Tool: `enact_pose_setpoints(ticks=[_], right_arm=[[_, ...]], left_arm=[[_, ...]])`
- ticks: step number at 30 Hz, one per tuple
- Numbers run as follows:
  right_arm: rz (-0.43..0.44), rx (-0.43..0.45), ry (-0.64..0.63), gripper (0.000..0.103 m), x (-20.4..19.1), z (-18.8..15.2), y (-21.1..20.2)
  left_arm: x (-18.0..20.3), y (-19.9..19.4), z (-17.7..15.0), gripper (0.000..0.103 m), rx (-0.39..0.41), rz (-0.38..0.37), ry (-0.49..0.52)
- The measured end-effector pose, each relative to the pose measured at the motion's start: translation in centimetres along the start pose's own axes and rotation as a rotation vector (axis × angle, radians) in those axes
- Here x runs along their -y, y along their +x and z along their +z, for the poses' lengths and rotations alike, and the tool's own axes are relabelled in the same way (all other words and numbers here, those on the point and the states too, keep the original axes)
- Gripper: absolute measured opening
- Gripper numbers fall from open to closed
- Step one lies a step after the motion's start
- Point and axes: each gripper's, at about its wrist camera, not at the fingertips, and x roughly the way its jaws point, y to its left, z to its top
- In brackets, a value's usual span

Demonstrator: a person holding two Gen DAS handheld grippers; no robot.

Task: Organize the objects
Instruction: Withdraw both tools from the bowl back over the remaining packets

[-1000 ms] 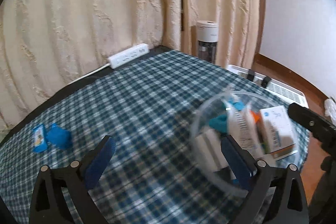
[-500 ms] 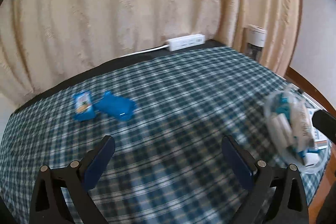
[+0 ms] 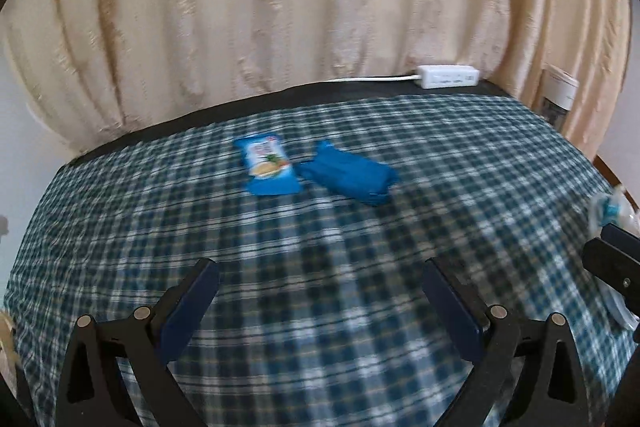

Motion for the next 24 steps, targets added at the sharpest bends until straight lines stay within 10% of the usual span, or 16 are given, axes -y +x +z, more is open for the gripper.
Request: enact_pose_setpoints(ticks=[24], right_arm=[[0.107,-0.194,-0.24,0.085,-8.5,6.0,16.5]], left_arm=[[-8.2,6.3,3.6,0.103,-0.091,0.156,-0.104]])
